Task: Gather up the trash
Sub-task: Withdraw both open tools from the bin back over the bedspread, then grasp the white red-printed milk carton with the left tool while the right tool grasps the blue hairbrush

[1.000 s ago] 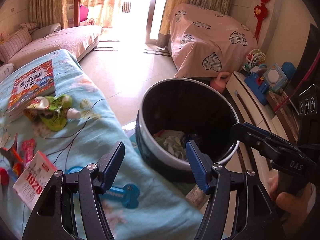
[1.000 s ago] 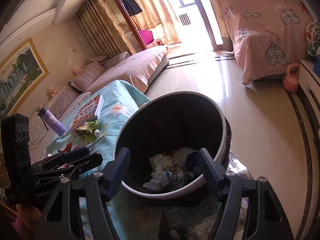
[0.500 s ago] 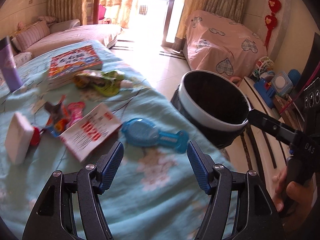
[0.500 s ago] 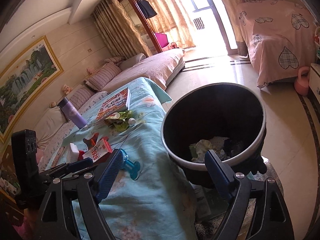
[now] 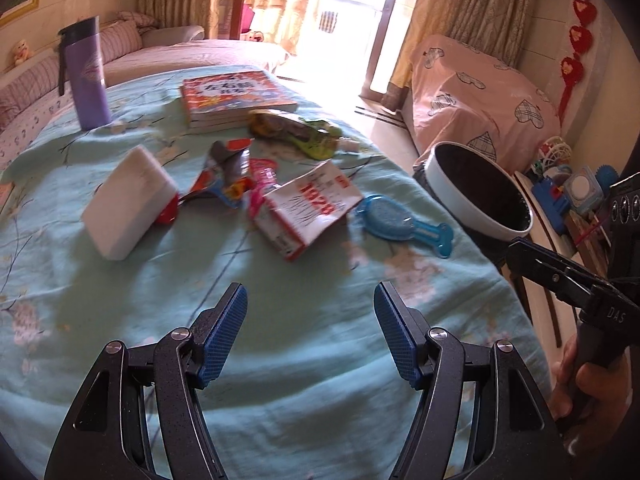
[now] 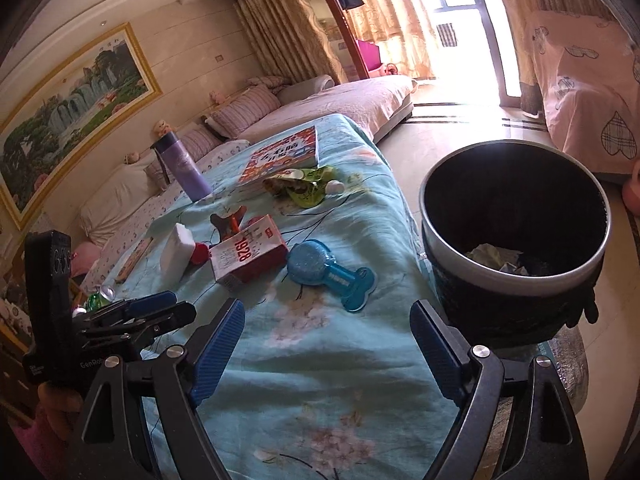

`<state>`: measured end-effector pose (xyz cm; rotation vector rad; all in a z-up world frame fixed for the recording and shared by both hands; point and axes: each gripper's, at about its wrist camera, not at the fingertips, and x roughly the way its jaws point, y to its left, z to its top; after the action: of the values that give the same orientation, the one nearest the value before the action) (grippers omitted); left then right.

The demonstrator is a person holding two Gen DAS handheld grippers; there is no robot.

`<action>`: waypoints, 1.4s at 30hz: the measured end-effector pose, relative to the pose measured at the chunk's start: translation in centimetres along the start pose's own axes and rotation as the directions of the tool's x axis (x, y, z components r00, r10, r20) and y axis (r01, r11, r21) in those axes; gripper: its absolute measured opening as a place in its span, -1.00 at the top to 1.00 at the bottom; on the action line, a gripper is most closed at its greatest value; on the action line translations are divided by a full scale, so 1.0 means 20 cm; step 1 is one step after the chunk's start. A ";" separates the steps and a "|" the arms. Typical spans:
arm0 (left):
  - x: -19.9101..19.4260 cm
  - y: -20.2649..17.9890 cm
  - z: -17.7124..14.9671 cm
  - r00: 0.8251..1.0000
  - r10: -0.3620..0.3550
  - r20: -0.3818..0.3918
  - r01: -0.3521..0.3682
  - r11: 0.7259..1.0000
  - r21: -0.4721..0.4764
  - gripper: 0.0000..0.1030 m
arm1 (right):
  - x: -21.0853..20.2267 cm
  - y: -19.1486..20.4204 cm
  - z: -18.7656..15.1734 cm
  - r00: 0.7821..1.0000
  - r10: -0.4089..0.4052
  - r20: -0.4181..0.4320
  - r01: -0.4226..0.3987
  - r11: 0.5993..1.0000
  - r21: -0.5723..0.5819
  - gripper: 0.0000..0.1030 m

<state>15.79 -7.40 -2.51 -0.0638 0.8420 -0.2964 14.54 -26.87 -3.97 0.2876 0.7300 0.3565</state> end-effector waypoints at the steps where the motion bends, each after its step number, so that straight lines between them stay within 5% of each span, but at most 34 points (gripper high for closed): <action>1: 0.00 0.02 0.00 1.000 0.003 0.000 -0.003 1.000 -0.003 -0.31 | 0.01 0.02 0.00 1.000 0.006 -0.006 -0.006 1.000 -0.013 -0.68; 16: 0.06 0.06 0.04 0.999 0.010 -0.031 -0.007 0.995 0.095 -0.34 | 0.18 0.17 0.04 0.995 0.032 -0.092 -0.049 0.981 -0.186 -0.68; 31: 0.32 -0.04 0.28 0.997 0.009 -0.074 0.017 0.939 0.342 -0.39 | 0.47 0.11 0.13 0.968 -0.053 -0.245 -0.046 0.923 -0.382 -0.64; 36: 0.46 -0.07 0.28 0.989 0.064 -0.133 -0.012 0.933 0.359 -0.34 | 0.56 0.09 0.11 0.952 -0.099 -0.290 -0.031 0.909 -0.415 -0.21; 37: 0.47 -0.06 0.28 0.987 0.079 -0.140 -0.025 0.935 0.352 -0.13 | 0.55 0.09 0.10 0.954 -0.101 -0.282 -0.027 0.908 -0.418 -0.14; 42: 0.43 -0.01 0.26 0.990 0.030 -0.140 0.006 0.968 0.249 -0.05 | 0.50 0.04 0.11 0.956 -0.099 -0.275 -0.002 0.939 -0.345 0.64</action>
<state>25.03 -10.28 -5.26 0.1997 0.9413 -0.3968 22.84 -22.38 -8.03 -0.1172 0.9443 0.4772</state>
